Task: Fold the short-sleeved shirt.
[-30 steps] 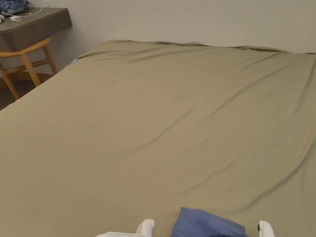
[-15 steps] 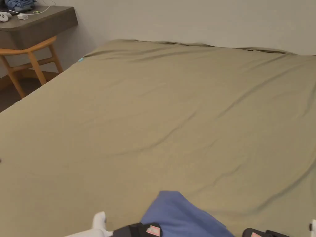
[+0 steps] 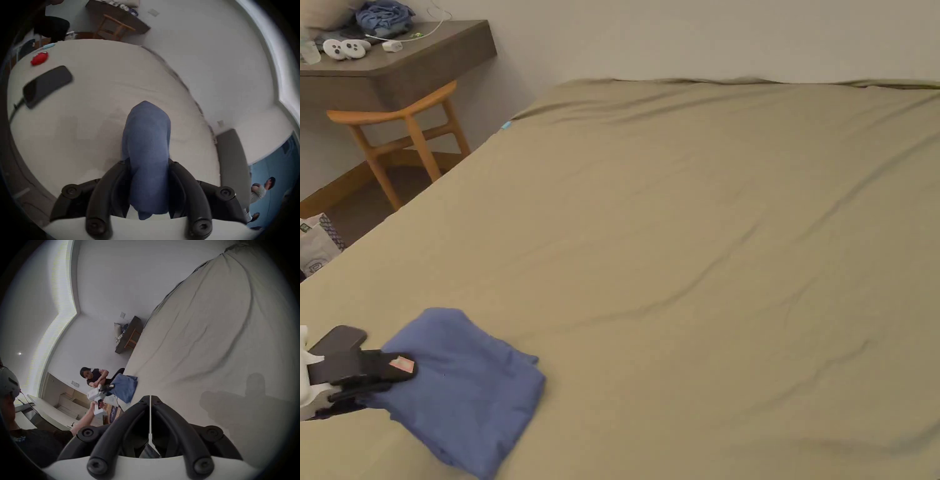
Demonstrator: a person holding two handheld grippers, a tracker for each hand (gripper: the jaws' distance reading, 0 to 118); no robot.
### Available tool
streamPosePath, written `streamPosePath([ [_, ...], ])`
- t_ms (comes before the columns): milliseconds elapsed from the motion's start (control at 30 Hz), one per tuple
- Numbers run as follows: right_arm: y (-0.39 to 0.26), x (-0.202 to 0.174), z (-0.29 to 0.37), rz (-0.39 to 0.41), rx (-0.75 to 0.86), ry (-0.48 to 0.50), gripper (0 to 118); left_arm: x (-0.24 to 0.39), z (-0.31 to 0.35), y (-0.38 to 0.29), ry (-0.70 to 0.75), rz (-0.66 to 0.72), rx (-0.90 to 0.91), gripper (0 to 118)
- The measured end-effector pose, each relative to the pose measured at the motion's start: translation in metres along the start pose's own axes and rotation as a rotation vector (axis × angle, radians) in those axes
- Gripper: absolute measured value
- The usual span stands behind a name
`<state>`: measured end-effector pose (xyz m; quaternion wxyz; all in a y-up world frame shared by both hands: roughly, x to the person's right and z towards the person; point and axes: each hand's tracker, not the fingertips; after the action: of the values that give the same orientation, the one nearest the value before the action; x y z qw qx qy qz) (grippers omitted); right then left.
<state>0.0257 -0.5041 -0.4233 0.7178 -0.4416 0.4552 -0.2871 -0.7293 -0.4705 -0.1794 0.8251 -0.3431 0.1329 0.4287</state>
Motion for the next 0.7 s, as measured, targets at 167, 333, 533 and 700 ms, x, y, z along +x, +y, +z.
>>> streamPosePath([
  [167, -0.008, -0.002, -0.001, -0.007, -0.013, -0.039, 4, -0.055, -0.015, 0.033, 0.426, 0.056, -0.111, 98],
  [333, -0.013, -0.011, 0.018, 0.022, 0.014, -0.025, 4, -0.017, 0.051, 0.027, 0.312, 0.025, 0.139, 98],
  [533, -0.001, -0.039, 0.044, 0.218, 0.051, -0.259, 4, 0.124, 0.054, -0.052, 0.337, -0.485, 0.188, 81],
  [700, 0.007, -0.073, 0.059, 0.414, 0.114, -0.518, 4, 0.233, -0.002, -0.178, 0.145, -0.746, 0.349, 13],
])
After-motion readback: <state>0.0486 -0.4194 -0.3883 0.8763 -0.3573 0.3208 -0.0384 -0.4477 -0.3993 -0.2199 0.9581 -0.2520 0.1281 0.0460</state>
